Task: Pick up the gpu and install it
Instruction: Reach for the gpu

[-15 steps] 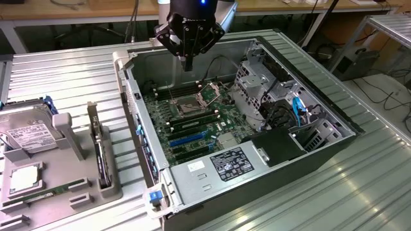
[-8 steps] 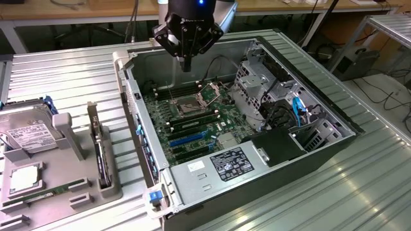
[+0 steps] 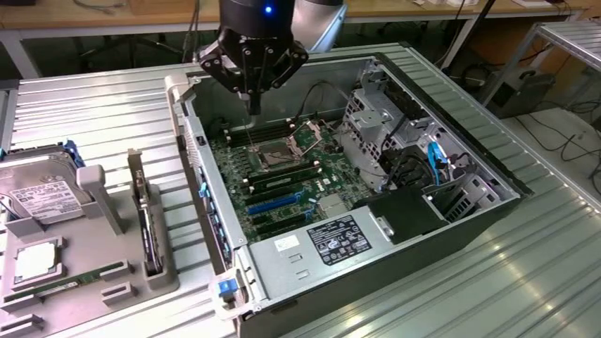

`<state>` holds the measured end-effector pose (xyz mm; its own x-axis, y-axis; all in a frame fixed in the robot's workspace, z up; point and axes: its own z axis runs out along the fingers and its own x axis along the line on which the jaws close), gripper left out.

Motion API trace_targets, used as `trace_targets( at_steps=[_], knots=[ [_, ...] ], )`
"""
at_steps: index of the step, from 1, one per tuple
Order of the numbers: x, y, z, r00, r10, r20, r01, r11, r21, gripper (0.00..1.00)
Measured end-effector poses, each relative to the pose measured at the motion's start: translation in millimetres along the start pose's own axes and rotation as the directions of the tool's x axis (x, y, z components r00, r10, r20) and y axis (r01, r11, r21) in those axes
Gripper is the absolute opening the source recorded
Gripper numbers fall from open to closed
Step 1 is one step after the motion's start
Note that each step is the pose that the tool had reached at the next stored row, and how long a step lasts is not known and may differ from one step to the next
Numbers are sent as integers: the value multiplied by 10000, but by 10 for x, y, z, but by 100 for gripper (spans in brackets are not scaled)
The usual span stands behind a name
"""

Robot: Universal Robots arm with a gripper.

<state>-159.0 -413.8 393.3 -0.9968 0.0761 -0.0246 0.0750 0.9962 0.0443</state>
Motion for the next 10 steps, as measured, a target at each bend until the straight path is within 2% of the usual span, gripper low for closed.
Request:
trace_targets(
  at_steps=[10],
  knots=[
    [434,-145,-3,10000,-1,1,1,10000,-1,11]
  ],
)
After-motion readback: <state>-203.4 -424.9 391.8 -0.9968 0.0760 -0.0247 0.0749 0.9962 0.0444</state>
